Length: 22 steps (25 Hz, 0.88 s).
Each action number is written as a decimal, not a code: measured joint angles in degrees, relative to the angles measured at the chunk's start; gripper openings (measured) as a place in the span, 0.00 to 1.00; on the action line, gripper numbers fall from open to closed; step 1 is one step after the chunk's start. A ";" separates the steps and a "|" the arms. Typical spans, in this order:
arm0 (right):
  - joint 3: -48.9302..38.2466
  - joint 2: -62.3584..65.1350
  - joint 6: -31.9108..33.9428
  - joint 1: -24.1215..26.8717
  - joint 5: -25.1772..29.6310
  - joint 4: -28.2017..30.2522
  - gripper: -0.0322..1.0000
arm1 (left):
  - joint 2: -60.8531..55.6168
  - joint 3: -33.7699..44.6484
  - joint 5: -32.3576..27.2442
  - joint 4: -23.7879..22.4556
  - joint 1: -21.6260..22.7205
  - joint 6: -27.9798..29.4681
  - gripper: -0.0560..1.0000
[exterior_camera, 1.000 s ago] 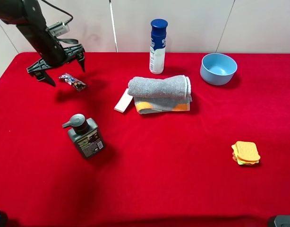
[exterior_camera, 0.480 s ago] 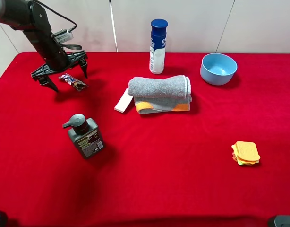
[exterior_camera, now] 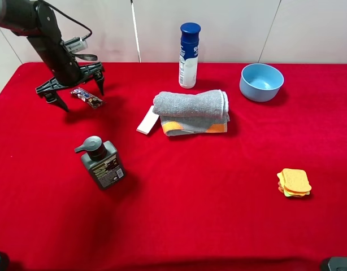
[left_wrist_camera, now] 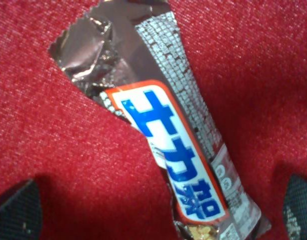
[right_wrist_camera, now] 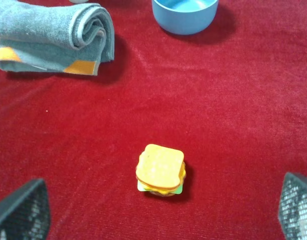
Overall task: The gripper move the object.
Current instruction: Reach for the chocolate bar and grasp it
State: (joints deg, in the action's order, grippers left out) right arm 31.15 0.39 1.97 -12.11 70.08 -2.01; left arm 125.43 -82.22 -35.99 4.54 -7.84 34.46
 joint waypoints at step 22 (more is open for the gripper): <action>0.00 0.00 0.00 0.00 0.00 0.00 0.70 | 1.92 -1.33 -2.25 -1.58 0.00 -0.41 0.92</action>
State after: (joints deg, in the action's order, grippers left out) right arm 31.15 0.39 1.97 -12.11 70.08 -2.01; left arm 127.35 -83.54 -38.24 2.96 -7.84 34.05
